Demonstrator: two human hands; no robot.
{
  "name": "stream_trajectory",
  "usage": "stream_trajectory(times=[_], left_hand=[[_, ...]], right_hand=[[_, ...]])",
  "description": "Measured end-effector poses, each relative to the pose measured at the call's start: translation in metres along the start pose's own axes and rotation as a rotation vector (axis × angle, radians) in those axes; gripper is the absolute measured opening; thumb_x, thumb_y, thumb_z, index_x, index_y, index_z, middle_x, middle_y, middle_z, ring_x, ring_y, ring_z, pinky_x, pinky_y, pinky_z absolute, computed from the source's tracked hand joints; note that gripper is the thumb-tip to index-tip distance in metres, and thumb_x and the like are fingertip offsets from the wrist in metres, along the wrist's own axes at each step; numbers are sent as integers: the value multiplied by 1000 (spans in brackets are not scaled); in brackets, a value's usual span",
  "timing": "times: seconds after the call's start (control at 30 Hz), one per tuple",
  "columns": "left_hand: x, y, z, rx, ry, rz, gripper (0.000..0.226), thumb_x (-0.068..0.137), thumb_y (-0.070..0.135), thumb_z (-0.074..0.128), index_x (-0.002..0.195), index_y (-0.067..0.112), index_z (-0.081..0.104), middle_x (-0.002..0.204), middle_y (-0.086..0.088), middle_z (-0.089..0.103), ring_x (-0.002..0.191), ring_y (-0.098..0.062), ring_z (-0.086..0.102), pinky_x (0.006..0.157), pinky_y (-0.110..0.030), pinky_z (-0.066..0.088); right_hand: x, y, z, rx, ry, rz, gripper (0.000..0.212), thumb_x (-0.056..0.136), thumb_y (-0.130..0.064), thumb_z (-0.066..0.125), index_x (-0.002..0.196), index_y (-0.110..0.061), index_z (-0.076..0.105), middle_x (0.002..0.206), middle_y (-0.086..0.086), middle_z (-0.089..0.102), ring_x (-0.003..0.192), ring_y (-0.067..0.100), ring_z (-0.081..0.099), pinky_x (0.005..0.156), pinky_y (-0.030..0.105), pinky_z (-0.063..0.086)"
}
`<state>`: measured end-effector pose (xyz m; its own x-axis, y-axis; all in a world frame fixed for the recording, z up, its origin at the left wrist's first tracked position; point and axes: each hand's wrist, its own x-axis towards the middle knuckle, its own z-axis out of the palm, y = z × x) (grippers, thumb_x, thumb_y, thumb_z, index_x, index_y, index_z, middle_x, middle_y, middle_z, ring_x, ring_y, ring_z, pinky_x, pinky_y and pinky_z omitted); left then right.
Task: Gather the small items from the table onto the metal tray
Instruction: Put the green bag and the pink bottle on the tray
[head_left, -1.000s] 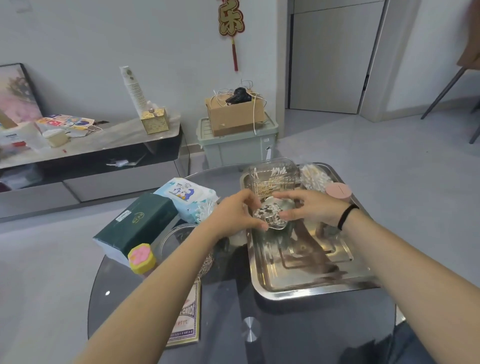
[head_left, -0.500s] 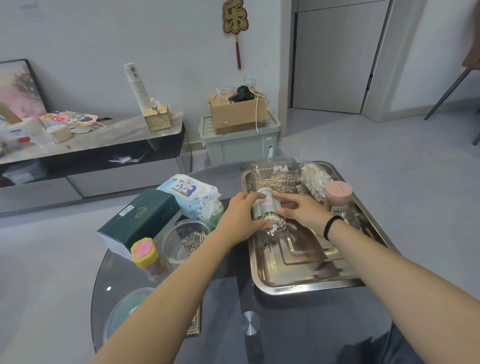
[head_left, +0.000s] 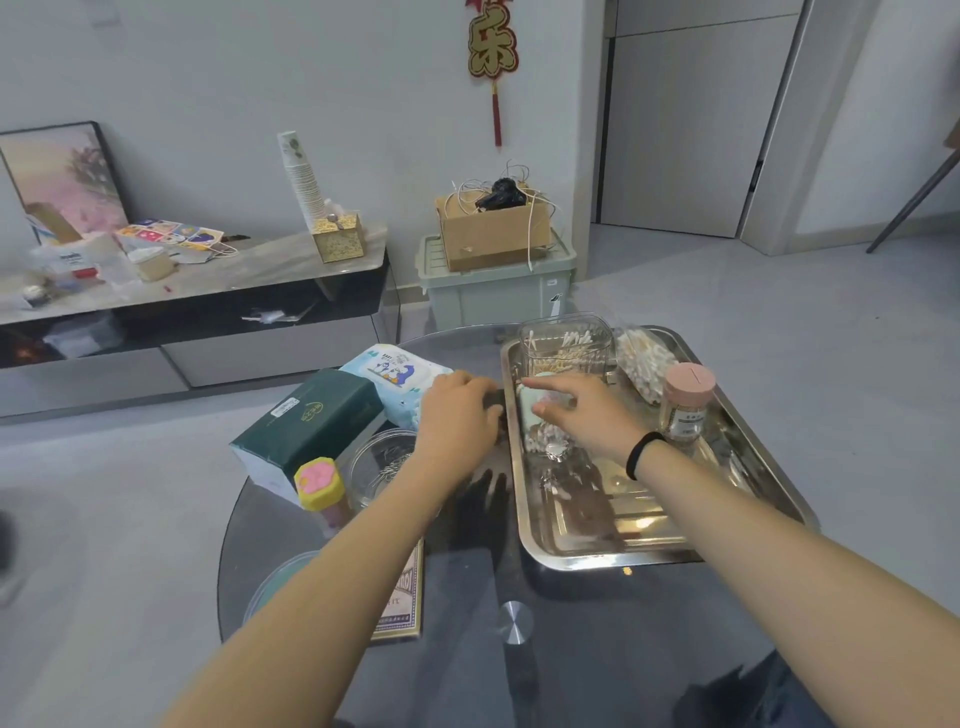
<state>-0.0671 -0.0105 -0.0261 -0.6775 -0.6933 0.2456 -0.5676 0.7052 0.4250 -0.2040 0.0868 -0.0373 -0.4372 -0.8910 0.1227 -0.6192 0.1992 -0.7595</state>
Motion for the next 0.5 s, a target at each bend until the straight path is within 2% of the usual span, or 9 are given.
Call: stream_trajectory(times=[0.07, 0.13, 0.23, 0.3, 0.4, 0.5], left_hand=[[-2, -4, -9, -80, 45, -44, 26, 91, 16, 53, 114, 12, 65, 118, -9, 63, 109, -24, 54, 97, -34, 41], [-2, -9, -15, -100, 72, -45, 27, 89, 20, 57, 115, 16, 63, 122, -7, 61, 111, -22, 53, 100, -36, 42], [-2, -22, -21, 176, 15, -137, 56, 84, 38, 60, 135, 25, 43, 139, -6, 43, 128, -28, 37, 108, -44, 28], [-2, -31, -21, 313, -92, -209, 68, 82, 47, 60, 141, 25, 34, 144, -11, 38, 130, -33, 36, 107, -46, 27], [-3, -39, -14, 234, -188, -232, 68, 84, 45, 62, 142, 25, 31, 141, -9, 46, 127, -31, 45, 105, -45, 29], [-3, -38, -15, 160, -121, -183, 65, 85, 38, 62, 141, 28, 34, 139, -5, 49, 127, -27, 45, 103, -43, 27]], right_hand=[[-1, -5, 8, -8, -5, -28, 35, 87, -29, 59, 122, -30, 59, 129, 2, 57, 124, 23, 45, 106, 44, 36], [-2, -7, 12, -38, 3, -52, 34, 87, -33, 59, 121, -32, 60, 125, 1, 58, 125, 26, 43, 107, 46, 34], [-3, -12, 14, -77, 21, -52, 36, 89, -30, 57, 125, -26, 57, 128, 4, 56, 126, 25, 38, 108, 39, 25], [-4, -15, 15, -94, 30, -54, 38, 89, -30, 57, 127, -25, 55, 131, 4, 55, 129, 26, 35, 109, 40, 24], [-5, -18, 18, -94, 14, -43, 41, 89, -29, 58, 129, -23, 54, 135, 2, 52, 133, 26, 31, 110, 41, 24], [-6, -20, 21, -65, -11, -57, 44, 88, -29, 59, 131, -22, 52, 139, 1, 50, 134, 20, 34, 110, 35, 25]])
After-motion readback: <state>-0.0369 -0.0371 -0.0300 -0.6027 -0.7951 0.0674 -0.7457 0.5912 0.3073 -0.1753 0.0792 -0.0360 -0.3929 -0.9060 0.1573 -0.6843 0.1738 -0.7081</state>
